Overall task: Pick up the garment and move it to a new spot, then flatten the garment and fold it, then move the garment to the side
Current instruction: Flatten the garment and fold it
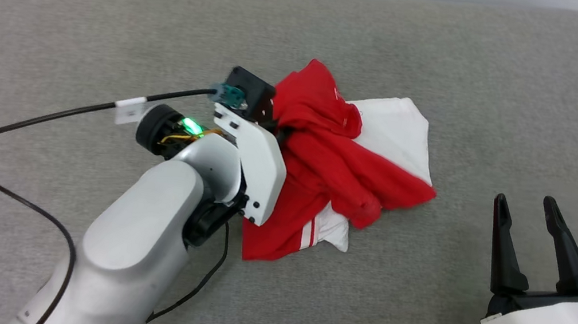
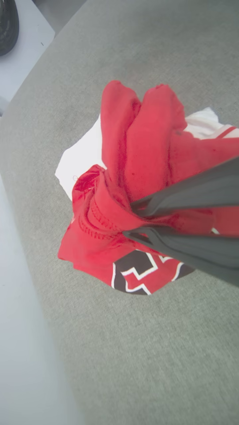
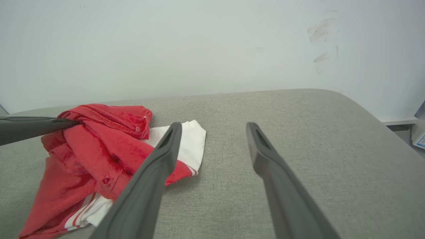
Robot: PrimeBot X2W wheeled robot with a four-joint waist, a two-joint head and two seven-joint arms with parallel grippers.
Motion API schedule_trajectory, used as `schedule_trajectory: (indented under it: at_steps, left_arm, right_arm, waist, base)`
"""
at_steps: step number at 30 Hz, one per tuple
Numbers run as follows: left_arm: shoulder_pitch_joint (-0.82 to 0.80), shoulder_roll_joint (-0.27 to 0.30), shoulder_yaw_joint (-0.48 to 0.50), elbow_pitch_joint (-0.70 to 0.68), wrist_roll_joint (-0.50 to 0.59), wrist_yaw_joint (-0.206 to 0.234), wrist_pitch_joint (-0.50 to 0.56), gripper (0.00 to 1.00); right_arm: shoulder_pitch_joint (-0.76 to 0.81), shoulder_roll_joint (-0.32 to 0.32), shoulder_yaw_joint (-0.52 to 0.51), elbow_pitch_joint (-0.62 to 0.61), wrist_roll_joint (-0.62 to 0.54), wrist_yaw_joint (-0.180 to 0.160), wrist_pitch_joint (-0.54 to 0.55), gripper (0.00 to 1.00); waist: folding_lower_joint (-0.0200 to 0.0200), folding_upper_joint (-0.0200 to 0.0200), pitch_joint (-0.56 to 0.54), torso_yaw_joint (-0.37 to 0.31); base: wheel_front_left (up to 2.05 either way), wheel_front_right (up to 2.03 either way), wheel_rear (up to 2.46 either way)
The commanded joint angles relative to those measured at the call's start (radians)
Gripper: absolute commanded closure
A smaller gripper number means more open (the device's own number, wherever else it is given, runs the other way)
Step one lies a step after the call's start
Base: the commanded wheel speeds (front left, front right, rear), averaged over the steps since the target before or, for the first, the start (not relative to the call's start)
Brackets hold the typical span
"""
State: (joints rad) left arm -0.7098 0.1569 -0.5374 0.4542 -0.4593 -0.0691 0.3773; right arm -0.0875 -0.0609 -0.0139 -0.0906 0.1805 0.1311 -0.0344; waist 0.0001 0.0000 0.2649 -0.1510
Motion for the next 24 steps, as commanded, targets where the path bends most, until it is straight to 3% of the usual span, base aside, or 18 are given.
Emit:
schedule_trajectory:
  at_steps: [1,6,12,21,22,23,24]
  left_arm:
    - [0.019,0.015,0.013,-0.028,0.006,0.015,-0.02,1.0]
    - [0.145,0.047,0.053,-0.17,-0.01,0.08,-0.081,1.0]
    - [0.415,0.082,0.077,-0.305,-0.048,0.166,-0.093,1.0]
    - [0.765,0.064,0.068,-0.315,-0.146,0.255,-0.053,1.0]
    - [0.776,0.059,0.064,-0.317,-0.147,0.256,-0.056,0.7]
    - [0.778,0.056,0.063,-0.321,-0.144,0.256,-0.067,0.07]
    - [0.773,0.054,0.064,-0.328,-0.136,0.258,-0.081,0.0]
  right_arm:
    - [-0.01,0.004,-0.002,-0.001,-0.007,-0.001,0.002,0.0]
    - [0.001,0.004,-0.011,-0.008,-0.022,-0.001,0.009,0.0]
    - [0.019,0.006,-0.015,-0.012,-0.024,-0.001,0.019,0.0]
    - [0.036,0.005,-0.012,-0.018,-0.022,-0.001,0.029,0.0]
    - [0.039,0.005,-0.016,-0.022,-0.023,-0.001,0.029,0.0]
    - [0.042,0.005,-0.018,-0.023,-0.024,-0.001,0.032,0.0]
    - [0.047,0.006,-0.021,-0.025,-0.025,-0.001,0.035,0.0]
  waist:
    - [-0.0001,0.0,-0.014,0.027]
    - [-0.0001,0.0,-0.045,0.08]
    - [-0.0001,0.0,-0.085,0.118]
    - [-0.0001,0.0,-0.125,0.121]
    - [-0.0001,0.0,-0.127,0.123]
    - [-0.0001,0.0,-0.131,0.125]
    - [-0.0001,0.0,-0.135,0.127]
  base:
    - [0.0,0.0,0.0]
    - [0.0,0.0,0.0]
    - [0.0,0.0,0.0]
    - [0.0,0.0,0.0]
    - [0.0,0.0,0.0]
    - [0.0,0.0,0.0]
    - [0.0,0.0,0.0]
